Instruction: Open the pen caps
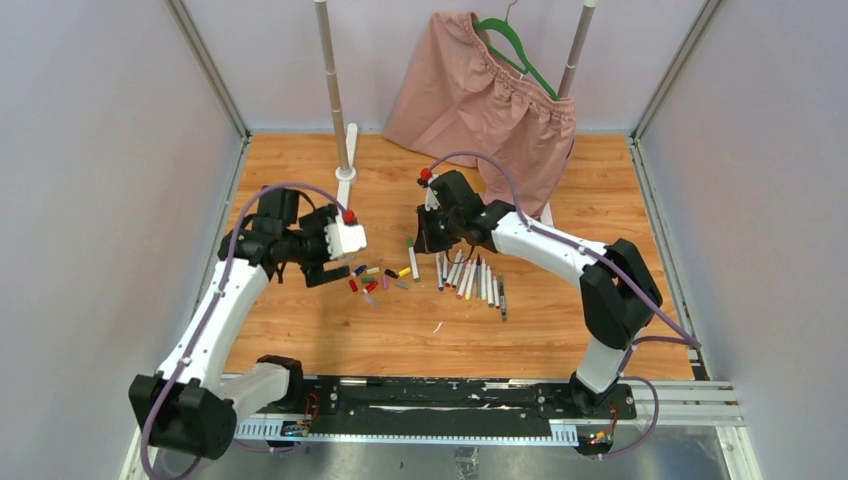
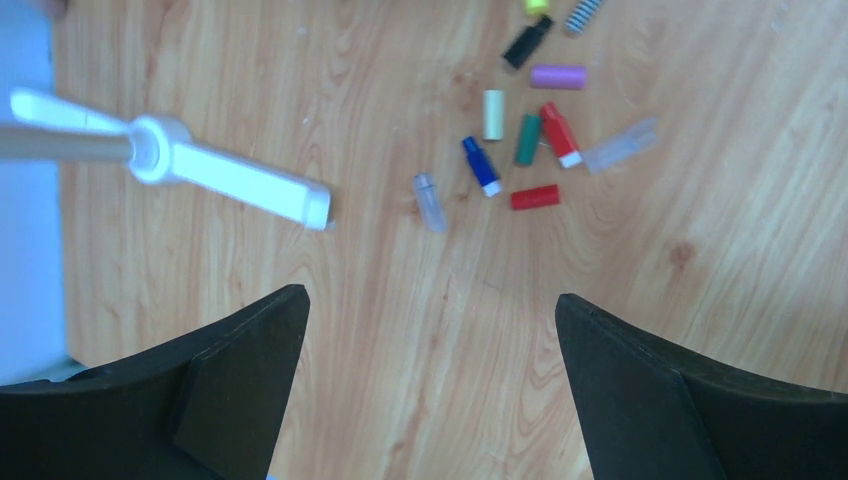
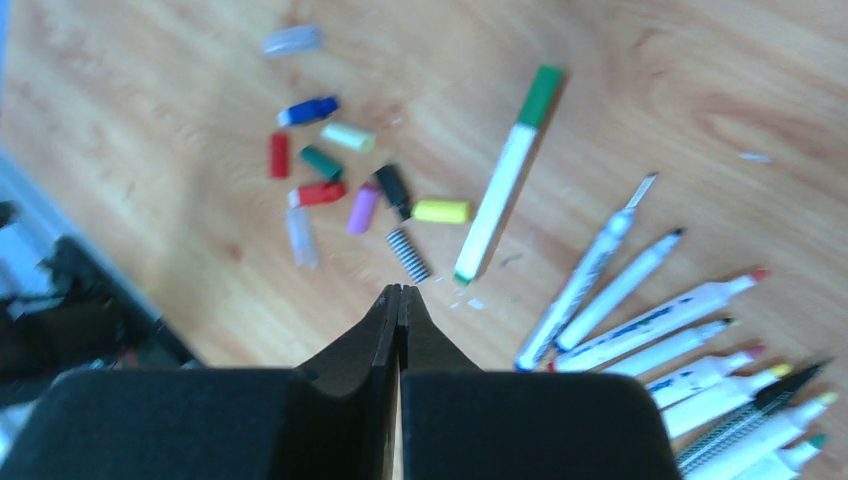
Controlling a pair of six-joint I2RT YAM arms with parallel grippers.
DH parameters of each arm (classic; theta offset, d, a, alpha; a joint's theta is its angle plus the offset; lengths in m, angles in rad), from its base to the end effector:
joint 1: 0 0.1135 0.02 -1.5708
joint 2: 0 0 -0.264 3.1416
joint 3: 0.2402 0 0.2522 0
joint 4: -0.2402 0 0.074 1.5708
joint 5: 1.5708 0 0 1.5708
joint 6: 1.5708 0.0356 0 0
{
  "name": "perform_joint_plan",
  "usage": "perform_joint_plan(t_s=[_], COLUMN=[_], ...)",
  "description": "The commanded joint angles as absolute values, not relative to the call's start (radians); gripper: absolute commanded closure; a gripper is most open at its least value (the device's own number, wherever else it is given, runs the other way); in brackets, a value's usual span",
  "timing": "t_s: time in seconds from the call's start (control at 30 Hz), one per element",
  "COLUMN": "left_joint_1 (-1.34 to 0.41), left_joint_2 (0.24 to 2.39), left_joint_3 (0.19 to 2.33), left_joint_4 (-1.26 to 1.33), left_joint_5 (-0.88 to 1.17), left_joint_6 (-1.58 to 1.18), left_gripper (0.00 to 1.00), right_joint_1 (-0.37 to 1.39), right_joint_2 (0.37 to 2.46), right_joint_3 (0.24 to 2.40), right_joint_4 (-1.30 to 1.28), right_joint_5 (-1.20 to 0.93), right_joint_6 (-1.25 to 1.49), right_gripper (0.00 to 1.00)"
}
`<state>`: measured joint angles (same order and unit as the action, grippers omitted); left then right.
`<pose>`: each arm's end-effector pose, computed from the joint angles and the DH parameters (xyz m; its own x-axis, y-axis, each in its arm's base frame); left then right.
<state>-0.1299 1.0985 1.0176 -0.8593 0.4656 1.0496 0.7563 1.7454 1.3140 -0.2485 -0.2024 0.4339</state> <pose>0.2074 -0.0432 0.3031 -0.0707 0.7907 -0.6081 0.8829 0.3334 0.3308 0.2847 0.2784 0.2571 -0.7454 -0.1370 -0.6524 -0.5208 0.7306 0.4416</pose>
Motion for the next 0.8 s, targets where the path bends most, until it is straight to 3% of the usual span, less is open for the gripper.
perform_joint_plan(t_s=[0.0, 0.17, 0.27, 0.4, 0.5, 0.77], left_joint_1=[-0.214, -0.254, -0.267, -0.25, -0.233, -0.101], left_joint_2=[0.988, 0.921, 0.974, 1.033, 1.031, 1.163], left_joint_3=[0.917, 0.879, 0.934, 0.965, 0.951, 1.027], left_joint_4=[-0.896, -0.893, -0.895, -0.896, -0.893, -0.895], left_joint_5=[0.406, 0.478, 0.467, 0.443, 0.443, 0.461], left_joint_6=[1.341, 1.536, 1.478, 1.348, 1.272, 1.082], left_gripper=[0.0, 0.0, 0.0, 0.02, 0.0, 0.0], right_joint_1=[0.751, 0.751, 0.752, 0.781, 0.802, 0.83], right_joint_2=[1.697, 1.671, 1.662, 1.718, 1.808, 2.033], right_joint_3=[1.332, 1.35, 1.345, 1.378, 1.455, 1.63], right_joint_4=[-0.353, -0.406, -0.445, -0.457, -0.467, -0.468], right_joint_5=[-0.473, -0.579, -0.382, -0.097, -0.041, -0.007], right_joint_6=[0.416, 0.415, 0.407, 0.415, 0.397, 0.394], right_gripper=[1.0, 1.0, 1.0, 0.74, 0.62, 0.61])
